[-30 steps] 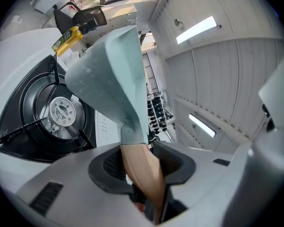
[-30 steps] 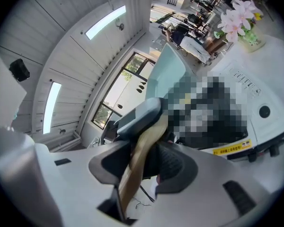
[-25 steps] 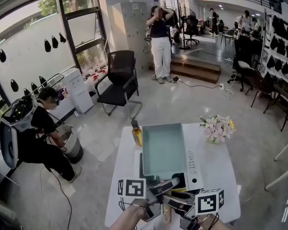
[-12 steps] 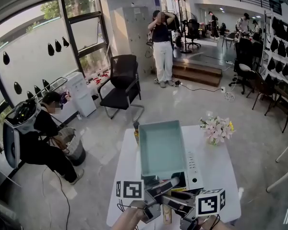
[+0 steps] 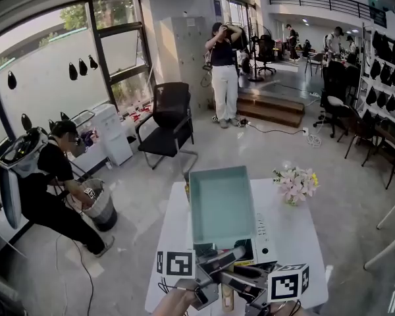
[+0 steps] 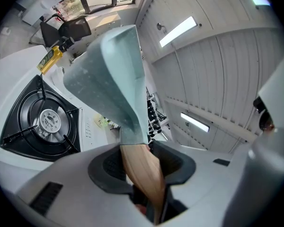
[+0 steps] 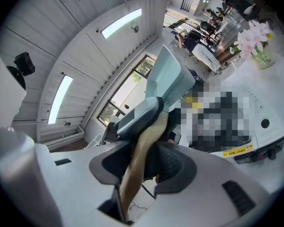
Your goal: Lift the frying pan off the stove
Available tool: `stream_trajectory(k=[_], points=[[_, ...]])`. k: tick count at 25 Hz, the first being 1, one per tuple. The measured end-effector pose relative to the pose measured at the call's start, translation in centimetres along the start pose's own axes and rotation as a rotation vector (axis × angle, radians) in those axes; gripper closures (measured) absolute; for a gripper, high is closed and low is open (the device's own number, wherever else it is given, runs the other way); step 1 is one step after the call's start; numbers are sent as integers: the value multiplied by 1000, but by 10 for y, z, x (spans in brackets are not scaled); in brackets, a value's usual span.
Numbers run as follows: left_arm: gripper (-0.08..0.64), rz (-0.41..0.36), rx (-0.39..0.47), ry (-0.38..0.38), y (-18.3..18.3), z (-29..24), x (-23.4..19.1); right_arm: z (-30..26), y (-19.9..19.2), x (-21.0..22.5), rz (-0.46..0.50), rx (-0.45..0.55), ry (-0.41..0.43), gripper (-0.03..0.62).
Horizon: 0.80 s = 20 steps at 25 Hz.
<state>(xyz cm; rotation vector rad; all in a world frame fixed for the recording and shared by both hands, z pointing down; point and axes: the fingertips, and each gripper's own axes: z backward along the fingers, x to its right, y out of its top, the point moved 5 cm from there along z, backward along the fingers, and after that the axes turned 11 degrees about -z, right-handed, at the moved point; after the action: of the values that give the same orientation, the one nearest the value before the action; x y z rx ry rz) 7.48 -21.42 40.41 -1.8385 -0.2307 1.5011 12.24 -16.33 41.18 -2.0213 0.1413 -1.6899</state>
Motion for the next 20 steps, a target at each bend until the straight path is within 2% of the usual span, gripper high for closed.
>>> stream_trajectory(k=[20], points=[[413, -58, 9, -12, -2, 9, 27, 7, -11, -22, 19, 28, 10, 449]])
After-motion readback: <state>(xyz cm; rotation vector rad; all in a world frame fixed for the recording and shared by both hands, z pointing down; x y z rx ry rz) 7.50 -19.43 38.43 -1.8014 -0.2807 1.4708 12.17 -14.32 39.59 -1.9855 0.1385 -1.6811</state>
